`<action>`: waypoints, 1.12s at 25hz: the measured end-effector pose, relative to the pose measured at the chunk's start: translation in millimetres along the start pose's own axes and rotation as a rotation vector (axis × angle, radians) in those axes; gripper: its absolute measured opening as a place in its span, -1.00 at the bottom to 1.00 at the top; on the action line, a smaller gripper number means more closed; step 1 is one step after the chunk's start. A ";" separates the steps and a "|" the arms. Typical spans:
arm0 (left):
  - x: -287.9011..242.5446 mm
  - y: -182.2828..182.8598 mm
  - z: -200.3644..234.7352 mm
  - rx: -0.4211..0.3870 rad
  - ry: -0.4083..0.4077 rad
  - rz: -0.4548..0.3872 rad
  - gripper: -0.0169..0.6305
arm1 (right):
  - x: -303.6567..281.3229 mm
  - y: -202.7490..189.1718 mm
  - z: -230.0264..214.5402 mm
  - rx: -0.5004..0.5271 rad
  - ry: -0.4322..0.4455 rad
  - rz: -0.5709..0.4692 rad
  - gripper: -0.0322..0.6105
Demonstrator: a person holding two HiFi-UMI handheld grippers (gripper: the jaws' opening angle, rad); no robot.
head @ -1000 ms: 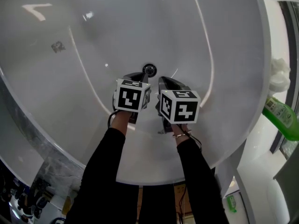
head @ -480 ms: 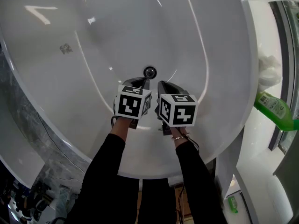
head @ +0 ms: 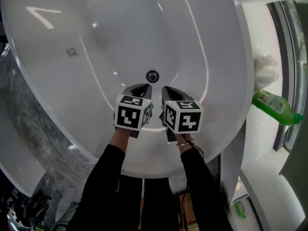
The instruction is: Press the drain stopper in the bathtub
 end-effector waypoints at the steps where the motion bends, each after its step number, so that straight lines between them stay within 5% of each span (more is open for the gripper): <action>1: 3.8 1.2 0.2 0.001 0.001 -0.003 -0.92 | 2.2 0.9 1.5 0.003 0.000 -0.002 -0.89; 28: 105.8 22.9 -13.5 0.002 -0.011 -0.091 -0.92 | 78.6 16.1 38.8 0.038 -0.021 -0.043 -0.89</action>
Point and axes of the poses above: the fingertips, and each gripper's own axes: x backward along the fingers, z to its left, y out of its top, the point moved 10 cm from there along x, backward along the fingers
